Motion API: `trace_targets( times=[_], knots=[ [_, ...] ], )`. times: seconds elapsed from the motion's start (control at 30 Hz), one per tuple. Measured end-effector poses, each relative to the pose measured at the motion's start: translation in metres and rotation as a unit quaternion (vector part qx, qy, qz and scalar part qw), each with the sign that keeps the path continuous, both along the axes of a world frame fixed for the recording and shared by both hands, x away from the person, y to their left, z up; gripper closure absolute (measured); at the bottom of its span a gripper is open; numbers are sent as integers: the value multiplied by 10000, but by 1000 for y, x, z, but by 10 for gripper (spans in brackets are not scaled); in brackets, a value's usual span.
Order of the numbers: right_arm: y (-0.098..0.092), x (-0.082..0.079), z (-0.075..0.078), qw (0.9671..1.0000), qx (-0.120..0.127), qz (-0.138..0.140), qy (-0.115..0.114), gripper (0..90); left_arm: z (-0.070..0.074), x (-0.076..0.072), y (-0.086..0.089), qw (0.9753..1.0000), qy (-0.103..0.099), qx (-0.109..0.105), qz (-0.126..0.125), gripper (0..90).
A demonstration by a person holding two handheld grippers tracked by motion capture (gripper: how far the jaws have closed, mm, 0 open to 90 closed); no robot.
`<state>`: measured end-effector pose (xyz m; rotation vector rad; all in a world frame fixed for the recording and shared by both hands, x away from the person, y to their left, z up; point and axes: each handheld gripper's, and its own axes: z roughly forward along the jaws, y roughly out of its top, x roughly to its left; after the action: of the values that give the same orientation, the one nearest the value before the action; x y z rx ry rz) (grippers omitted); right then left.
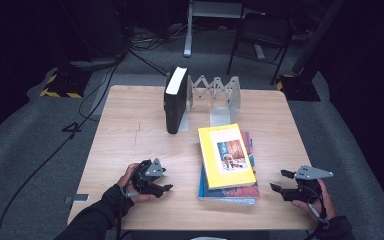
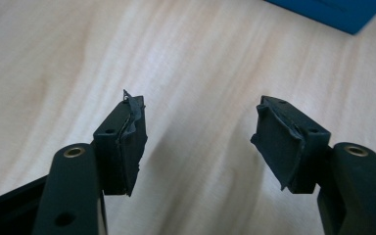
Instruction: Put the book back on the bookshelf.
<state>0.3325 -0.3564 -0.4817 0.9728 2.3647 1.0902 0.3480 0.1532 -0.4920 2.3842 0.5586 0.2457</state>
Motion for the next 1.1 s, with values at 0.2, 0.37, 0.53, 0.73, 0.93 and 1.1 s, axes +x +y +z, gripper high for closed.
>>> trace_targets(
  times=[0.2, 0.37, 0.53, 0.73, 0.93, 1.1],
  knots=[
    [20, 4, 31, 9992, 28, 287, -290, 274, -5, 0, 0, 9997, 144, -160, -125, 330],
    [33, 9, 45, 9985, 60, 440, -321, 276, -8, 1, -2, 9996, 123, -239, -78, 249],
    [71, 28, 58, 9959, -51, 867, -242, 280, -12, 2, -3, 9993, 48, -365, 2, 192],
    [99, 41, 52, 9947, -180, 1016, 5, 270, -12, 3, -4, 9994, 56, -346, 18, 176],
    [102, 57, 42, 9953, -50, 870, 416, 224, -13, 6, -8, 9993, 64, -373, -18, 169],
    [99, 70, 36, 9924, 258, 879, 817, 169, -12, 14, -11, 9993, 56, -364, 27, 171]
  ],
)
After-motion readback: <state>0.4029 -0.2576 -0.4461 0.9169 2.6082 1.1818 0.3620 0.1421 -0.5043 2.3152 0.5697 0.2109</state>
